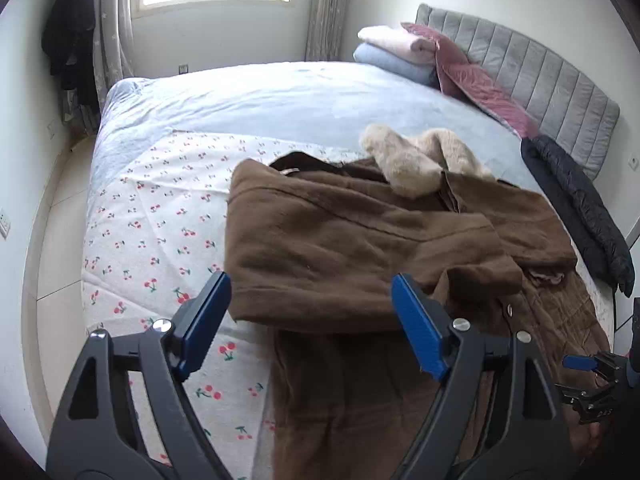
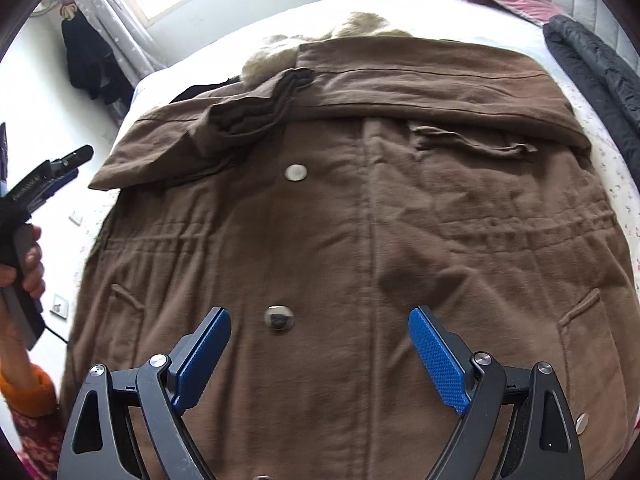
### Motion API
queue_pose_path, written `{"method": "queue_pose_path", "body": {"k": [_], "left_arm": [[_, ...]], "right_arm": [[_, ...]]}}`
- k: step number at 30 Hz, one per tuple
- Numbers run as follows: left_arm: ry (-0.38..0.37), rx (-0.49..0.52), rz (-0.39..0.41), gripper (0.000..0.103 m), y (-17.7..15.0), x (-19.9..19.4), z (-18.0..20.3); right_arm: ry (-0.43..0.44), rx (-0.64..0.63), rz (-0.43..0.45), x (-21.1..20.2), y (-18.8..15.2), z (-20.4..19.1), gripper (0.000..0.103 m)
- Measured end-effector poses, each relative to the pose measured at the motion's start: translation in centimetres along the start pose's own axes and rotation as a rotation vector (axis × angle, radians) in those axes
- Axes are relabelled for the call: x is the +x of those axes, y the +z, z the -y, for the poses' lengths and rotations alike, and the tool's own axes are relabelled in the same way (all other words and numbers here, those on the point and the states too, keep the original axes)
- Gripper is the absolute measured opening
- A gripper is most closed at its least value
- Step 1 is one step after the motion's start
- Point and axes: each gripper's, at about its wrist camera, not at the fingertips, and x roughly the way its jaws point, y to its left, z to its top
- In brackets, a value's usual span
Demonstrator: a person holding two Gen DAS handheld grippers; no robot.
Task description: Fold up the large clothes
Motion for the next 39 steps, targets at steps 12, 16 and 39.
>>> {"method": "queue_pose_path", "body": {"k": [12,16,39], "left_arm": [[-0.092,-0.076,-0.01,0.083,-0.8,1.9,-1.2],[-0.131,-0.159,-0.016,0.083,-1.0,2.1,-2.7],[-0.198,-0.332,-0.005,0.046,1.4,1.5,-8.0]], "right_arm": [[0.084,0.034,0.053,-0.5,3.9,-2.6,0.092],[0.18,0.099,0.09,-0.2,5.9,-2.1,0.092],[0.363,-0.054,0.41,-4.1,21.4,-6.7,0.01]]}}
